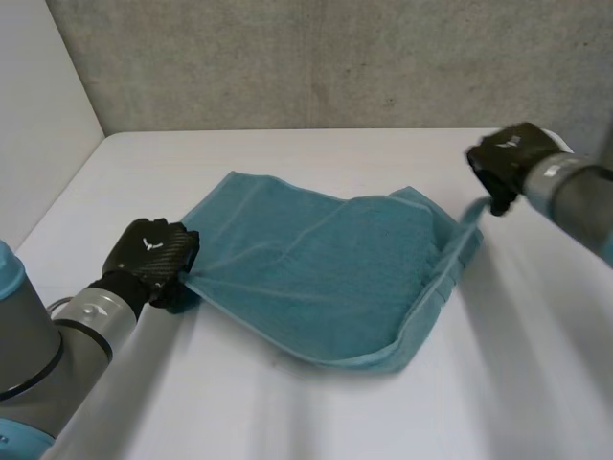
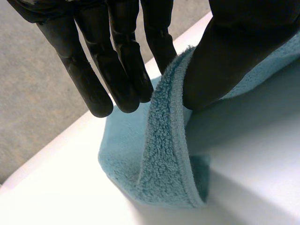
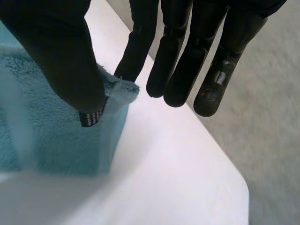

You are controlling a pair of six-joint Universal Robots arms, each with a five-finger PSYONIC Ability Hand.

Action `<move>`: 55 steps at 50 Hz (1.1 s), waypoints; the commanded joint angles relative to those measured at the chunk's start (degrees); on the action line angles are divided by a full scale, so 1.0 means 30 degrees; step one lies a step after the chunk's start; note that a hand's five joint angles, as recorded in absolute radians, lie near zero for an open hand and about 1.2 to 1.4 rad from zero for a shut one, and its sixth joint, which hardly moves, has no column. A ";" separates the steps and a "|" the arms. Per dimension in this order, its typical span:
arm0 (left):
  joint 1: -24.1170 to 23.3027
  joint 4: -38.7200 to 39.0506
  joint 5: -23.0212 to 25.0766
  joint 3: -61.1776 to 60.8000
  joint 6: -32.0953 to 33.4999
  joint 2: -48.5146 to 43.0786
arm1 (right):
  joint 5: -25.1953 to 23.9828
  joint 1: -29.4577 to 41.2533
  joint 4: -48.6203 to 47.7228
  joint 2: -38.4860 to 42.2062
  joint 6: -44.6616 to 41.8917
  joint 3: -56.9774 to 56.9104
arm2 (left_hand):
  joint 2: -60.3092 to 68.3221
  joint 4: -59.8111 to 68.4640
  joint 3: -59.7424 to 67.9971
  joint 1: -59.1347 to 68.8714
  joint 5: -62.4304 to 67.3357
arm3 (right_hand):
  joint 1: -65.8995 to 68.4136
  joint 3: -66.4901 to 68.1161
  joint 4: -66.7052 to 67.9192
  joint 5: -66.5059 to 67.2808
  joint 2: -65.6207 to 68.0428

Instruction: Fold the laundry

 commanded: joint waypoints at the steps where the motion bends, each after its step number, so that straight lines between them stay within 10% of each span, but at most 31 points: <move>1: -0.0414 -0.0040 0.0082 -0.0212 -0.0166 0.0685 | -0.0468 -0.2614 0.1652 -0.4853 -0.3631 0.8627 | 0.2998 0.3004 0.3008 0.2986 0.3136 | 0.7422 0.4081 0.3912 1.0271 0.4153; 10: -0.1060 -0.0011 0.0053 -0.0182 -0.0166 0.0333 | -0.3042 -0.2968 -0.3850 -0.5413 -0.2238 1.2295 | 0.2998 0.3004 0.3008 0.2986 0.3136 | 0.7053 0.3713 0.3543 0.9903 0.3784; 27: 0.0288 0.0019 0.0111 0.1077 -0.0166 -0.1161 | -0.6681 -0.3555 -0.5910 -0.5794 0.1225 1.5816 | 0.3390 0.3396 0.3401 0.3378 0.3528 | -0.8819 -1.2159 -1.2328 -0.5969 -1.2087; 47: 0.0288 0.0019 0.0082 0.1048 -0.0137 -0.1454 | -0.5538 -0.2412 -1.1301 -0.3333 0.5591 1.5816 | 0.3110 0.3117 0.3121 0.3098 0.3249 | -0.5679 -0.9019 -0.9189 -0.2829 -0.8947; 51: 0.0288 0.0195 0.0111 0.1048 -0.0137 -0.1892 | -0.4749 -0.2267 -1.1242 -0.2224 0.5591 1.5087 | -0.2148 -0.2142 -0.2137 -0.2160 -0.2010 | 0.7350 0.4010 0.3840 1.0200 0.4082; 55: 0.0288 0.0224 0.0111 0.1077 -0.0078 -0.2303 | -0.4133 -0.2470 -1.1242 -0.3387 0.5591 1.5083 | -0.6637 -0.6631 -0.6626 -0.6649 -0.6499 | 0.7422 0.4081 0.3912 1.0271 0.4153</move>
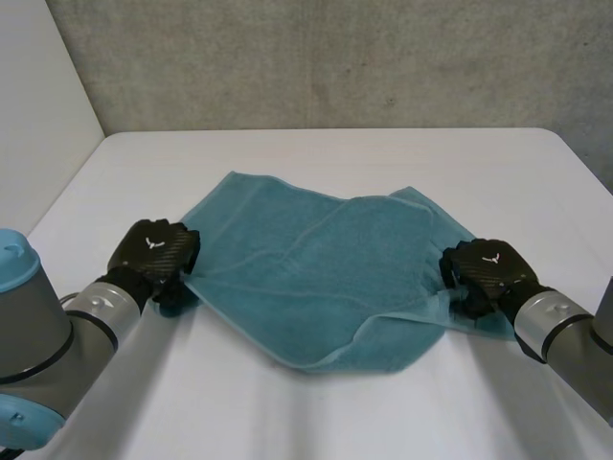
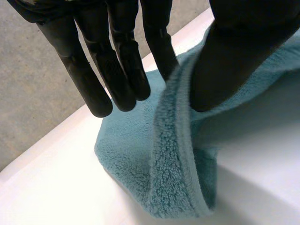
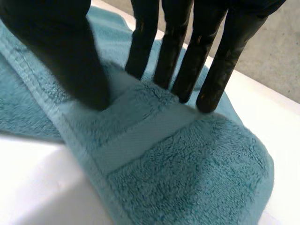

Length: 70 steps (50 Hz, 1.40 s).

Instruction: Fold the laundry

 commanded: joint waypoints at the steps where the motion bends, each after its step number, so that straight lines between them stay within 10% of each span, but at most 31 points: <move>1: 0.0001 0.0121 0.0018 0.0021 0.0067 -0.0756 | 0.1350 -0.0206 0.0066 -0.1427 -0.0014 -0.0440 | -0.3417 -0.3525 -0.3574 -0.3035 -0.3584 | 0.9799 0.7622 0.7615 0.8390 0.7510; 32: 0.0615 0.1351 -0.0596 0.0577 0.0506 -0.3012 | 0.1587 -0.3811 0.0212 -0.3840 0.0280 0.0264 | -0.4830 -0.4939 -0.4987 -0.4449 -0.4997 | 0.9799 0.7622 0.7615 0.8390 0.7510; 38: 0.0997 0.1673 -0.1446 0.1222 0.0683 -0.3276 | 0.1529 -0.3752 0.0680 -0.3840 0.0075 0.0293 | 0.9007 0.8898 0.8850 0.9388 0.8840 | 0.9799 0.7622 0.7615 0.8390 0.7510; 42: 0.1085 0.2286 -0.1447 0.1427 0.0625 -0.3364 | 0.1441 -0.3665 0.0914 -0.3840 0.0046 0.0322 | 0.9126 0.9018 0.8969 0.9508 0.8959 | 0.9799 0.7622 0.7615 0.8390 0.7510; 45: 0.1056 0.2729 -0.1505 0.1516 0.0711 -0.3452 | 0.1411 -0.3635 0.1003 -0.3840 -0.0013 0.0352 | -0.1155 -0.1263 -0.1312 -0.0773 -0.1322 | 0.9799 0.7622 0.7615 0.8390 0.7510; 52: 0.0676 0.2086 -0.1535 0.0931 0.0625 -0.2693 | 0.1411 -0.3635 0.1091 -0.3840 -0.0013 0.0469 | -0.7005 -0.7113 -0.7162 -0.6624 -0.7172 | 0.9799 0.7622 0.7615 0.8390 0.7510; 70: -0.0760 0.0942 -0.1535 0.1602 0.0448 -0.3069 | 0.1353 -0.3547 0.1120 -0.3693 -0.0043 0.0557 | -0.7408 -0.7516 -0.7565 -0.7026 -0.7575 | 0.9799 0.7622 0.7615 0.8390 0.7510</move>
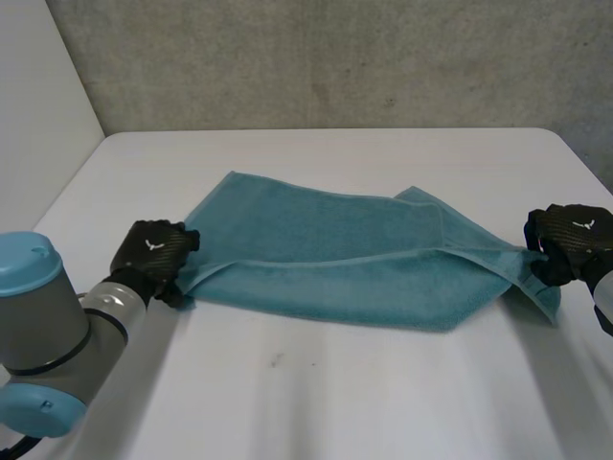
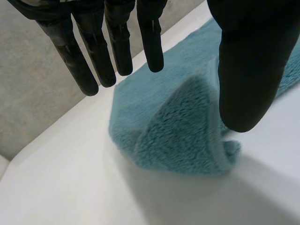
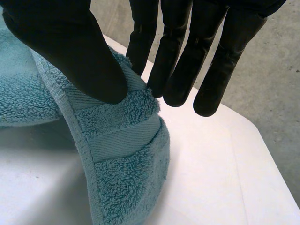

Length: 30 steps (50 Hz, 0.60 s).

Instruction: Fold the laundry

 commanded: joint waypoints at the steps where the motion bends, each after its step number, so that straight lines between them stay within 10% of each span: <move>1: -0.0623 0.0052 -0.0037 0.1109 0.0108 -0.1828 | 0.0001 0.0058 0.0013 0.0076 -0.0029 0.0054 | 0.0940 0.1114 0.0845 0.0618 0.1197 | 0.7913 0.4002 0.3906 0.4714 0.4144; 15: 0.1339 0.0345 -0.3025 0.2431 0.0049 -0.2244 | 0.0119 -0.0060 0.0247 -0.0070 -0.0525 -0.0209 | 1.7281 1.7455 1.7186 1.6959 1.7538 | 0.7913 0.4002 0.3906 0.4714 0.4144; 30: 0.1633 -0.2668 -0.2383 -0.1787 0.0546 0.6631 | -0.0115 -0.0118 1.0847 -0.2882 -0.8842 -0.1733 | 1.7307 1.7481 1.7212 1.6985 1.7564 | 0.7913 0.4002 0.3906 0.4714 0.4144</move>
